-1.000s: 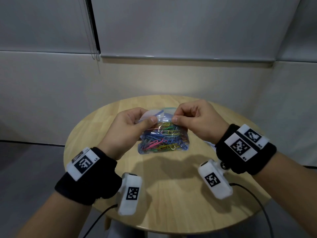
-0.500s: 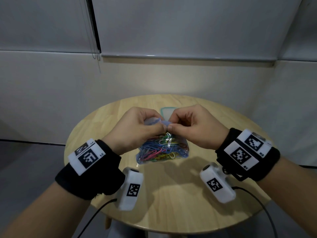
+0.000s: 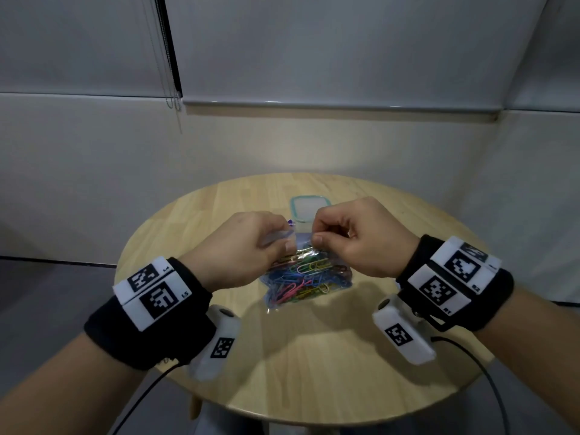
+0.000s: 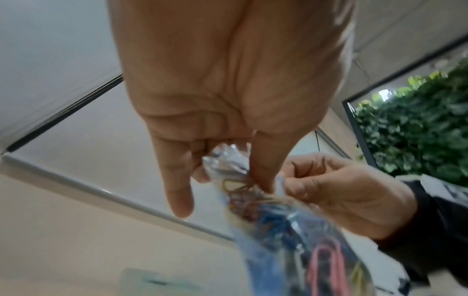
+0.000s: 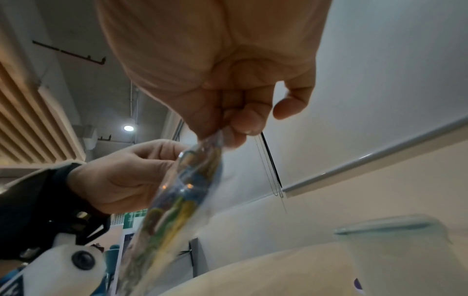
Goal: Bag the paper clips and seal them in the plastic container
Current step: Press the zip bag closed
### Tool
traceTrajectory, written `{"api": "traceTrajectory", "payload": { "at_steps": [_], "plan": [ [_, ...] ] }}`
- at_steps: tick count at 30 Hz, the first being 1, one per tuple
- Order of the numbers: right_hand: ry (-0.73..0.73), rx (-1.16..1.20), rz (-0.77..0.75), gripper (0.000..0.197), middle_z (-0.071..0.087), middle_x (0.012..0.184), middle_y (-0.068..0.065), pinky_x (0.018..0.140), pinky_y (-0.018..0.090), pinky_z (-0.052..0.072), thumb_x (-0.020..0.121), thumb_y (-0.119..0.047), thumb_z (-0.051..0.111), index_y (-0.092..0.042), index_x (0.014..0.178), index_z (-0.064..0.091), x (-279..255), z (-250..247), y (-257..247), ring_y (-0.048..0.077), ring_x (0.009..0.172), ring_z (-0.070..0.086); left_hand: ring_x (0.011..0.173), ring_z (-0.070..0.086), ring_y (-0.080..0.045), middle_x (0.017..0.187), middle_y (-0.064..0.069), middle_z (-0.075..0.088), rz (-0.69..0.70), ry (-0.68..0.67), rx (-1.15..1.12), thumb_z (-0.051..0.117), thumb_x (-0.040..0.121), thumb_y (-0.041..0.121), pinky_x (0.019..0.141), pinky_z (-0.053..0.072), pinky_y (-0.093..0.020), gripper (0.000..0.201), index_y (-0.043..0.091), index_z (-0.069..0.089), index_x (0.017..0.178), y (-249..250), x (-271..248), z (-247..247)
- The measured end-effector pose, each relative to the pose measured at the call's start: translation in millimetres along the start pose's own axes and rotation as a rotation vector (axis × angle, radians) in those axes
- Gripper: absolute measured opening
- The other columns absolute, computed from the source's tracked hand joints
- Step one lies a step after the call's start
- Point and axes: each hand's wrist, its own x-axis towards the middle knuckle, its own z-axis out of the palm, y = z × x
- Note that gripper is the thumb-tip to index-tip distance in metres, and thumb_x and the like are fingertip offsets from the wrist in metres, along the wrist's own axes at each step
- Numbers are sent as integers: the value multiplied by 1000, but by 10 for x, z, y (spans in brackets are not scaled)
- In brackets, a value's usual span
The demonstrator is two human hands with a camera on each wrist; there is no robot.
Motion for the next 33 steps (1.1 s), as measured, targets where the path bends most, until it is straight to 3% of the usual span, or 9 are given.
{"api": "traceTrajectory", "payload": {
  "at_steps": [2,4,7,10,15,20,25,29,33],
  "plan": [
    [11,-4,12,9,61,59,1,59,35,45,79,-18,65,-17,70,66,-15,25,20,19,57,53,79,54,-15,88,2,60,26,-13,59,57,95,23,67,38,-17,12,14,66,96,-42,-17,25],
    [17,14,29,11,63,60,3,58,36,46,80,-18,65,-18,69,66,-26,37,37,20,58,55,80,52,-16,88,1,58,37,-28,85,55,95,27,65,36,-16,16,13,64,96,-82,-37,19],
    [32,32,55,12,63,61,4,60,35,46,81,-15,65,-15,69,65,-44,28,74,19,58,55,69,47,-6,80,6,52,71,-50,99,52,93,34,64,36,-11,20,16,58,88,-130,-72,-6],
    [35,90,92,13,63,61,5,61,34,47,82,-11,65,-13,69,65,-69,12,101,16,58,53,67,47,0,76,13,48,80,-72,122,55,96,22,65,36,-9,13,20,51,85,-145,-95,-6],
    [42,259,155,20,58,60,1,61,31,43,84,-5,63,-16,67,63,-55,-20,196,14,59,50,67,55,3,69,17,61,35,17,-143,64,92,17,61,40,-8,8,23,59,89,-140,-119,-7],
    [11,277,150,16,60,64,3,62,34,44,83,-9,63,-16,68,62,-73,8,187,14,61,51,56,52,6,56,32,58,-25,19,-85,62,93,19,56,38,-9,26,33,57,72,-136,-86,-3],
    [-77,208,123,12,63,67,0,66,36,49,75,-28,65,-27,65,58,4,83,18,12,64,54,53,51,-2,53,16,61,-98,30,-254,69,89,17,58,43,-20,17,22,67,73,-113,-67,45],
    [-96,155,108,30,51,60,-10,61,30,41,82,-18,67,-28,59,52,78,43,-47,8,58,48,55,56,-8,62,-4,67,-169,88,-546,70,86,8,62,53,-23,14,12,69,73,-70,-55,-8],
    [-111,127,101,38,42,57,-11,54,20,31,85,-13,63,-26,55,43,97,55,-99,4,52,40,49,56,-3,54,4,66,-187,96,-627,67,87,5,59,55,-19,12,3,68,76,-40,-63,-29]
  ]
}}
